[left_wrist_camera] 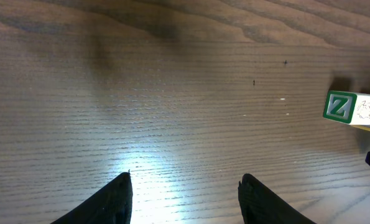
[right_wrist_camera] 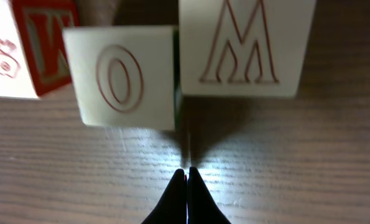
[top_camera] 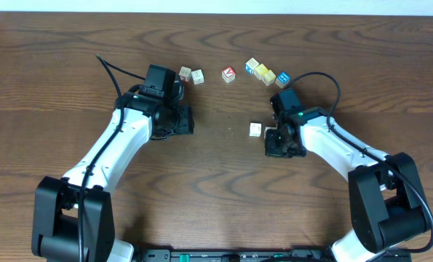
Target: Lift 3 blocks
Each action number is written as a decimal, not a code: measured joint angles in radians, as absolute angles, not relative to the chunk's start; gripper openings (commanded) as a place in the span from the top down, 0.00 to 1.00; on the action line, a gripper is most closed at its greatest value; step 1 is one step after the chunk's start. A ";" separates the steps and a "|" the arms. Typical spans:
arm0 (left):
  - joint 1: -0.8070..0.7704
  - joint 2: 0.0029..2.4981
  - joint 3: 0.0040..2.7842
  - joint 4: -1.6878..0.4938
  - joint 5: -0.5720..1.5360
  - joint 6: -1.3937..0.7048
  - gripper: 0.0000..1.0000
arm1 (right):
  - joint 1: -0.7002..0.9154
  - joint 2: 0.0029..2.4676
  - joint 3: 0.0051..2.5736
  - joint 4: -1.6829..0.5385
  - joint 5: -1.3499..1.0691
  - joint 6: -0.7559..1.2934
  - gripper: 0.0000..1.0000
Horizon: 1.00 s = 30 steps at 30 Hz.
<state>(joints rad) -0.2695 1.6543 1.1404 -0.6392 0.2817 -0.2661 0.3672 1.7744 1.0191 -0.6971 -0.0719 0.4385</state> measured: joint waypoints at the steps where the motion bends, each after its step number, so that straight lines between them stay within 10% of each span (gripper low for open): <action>1: -0.270 1.654 1.140 -0.639 0.282 -0.266 0.44 | 0.375 1.774 1.019 -0.686 -0.069 0.437 0.99; 30: -0.270 1.654 1.140 -0.647 0.282 -0.266 0.44 | 0.415 1.774 1.019 -0.609 0.020 0.437 0.99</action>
